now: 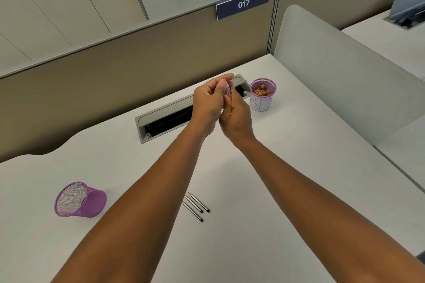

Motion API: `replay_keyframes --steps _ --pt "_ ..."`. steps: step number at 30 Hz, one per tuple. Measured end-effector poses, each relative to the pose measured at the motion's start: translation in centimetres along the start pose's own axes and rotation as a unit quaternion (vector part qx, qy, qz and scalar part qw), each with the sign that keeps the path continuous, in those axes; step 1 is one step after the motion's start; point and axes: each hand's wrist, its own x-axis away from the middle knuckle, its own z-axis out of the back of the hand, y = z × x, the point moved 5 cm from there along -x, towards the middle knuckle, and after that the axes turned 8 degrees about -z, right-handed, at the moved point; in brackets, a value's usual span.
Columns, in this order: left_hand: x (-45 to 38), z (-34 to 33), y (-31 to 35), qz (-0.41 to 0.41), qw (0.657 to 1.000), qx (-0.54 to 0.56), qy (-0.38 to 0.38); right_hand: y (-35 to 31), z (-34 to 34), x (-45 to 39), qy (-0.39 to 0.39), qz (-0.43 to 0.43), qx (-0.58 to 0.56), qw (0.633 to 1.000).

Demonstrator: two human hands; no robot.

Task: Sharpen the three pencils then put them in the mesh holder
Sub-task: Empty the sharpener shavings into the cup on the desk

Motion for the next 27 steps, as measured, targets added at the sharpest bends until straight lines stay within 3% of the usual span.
replay_keyframes --steps 5,10,16,27 --pt "-0.1 1.4 0.0 -0.031 0.997 0.022 -0.062 -1.1 1.1 0.5 -0.11 -0.039 -0.076 0.99" --pt "-0.4 1.7 0.3 -0.04 0.994 0.029 -0.1 -1.0 1.5 0.1 -0.144 -0.073 -0.117 0.98" --pt "-1.3 1.3 1.3 -0.03 0.997 0.048 -0.045 -0.9 1.3 0.1 -0.109 -0.053 -0.095 0.988" --pt "-2.1 -0.7 0.0 0.055 0.992 0.103 -0.057 1.3 2.7 -1.7 -0.073 -0.085 -0.127 0.986"
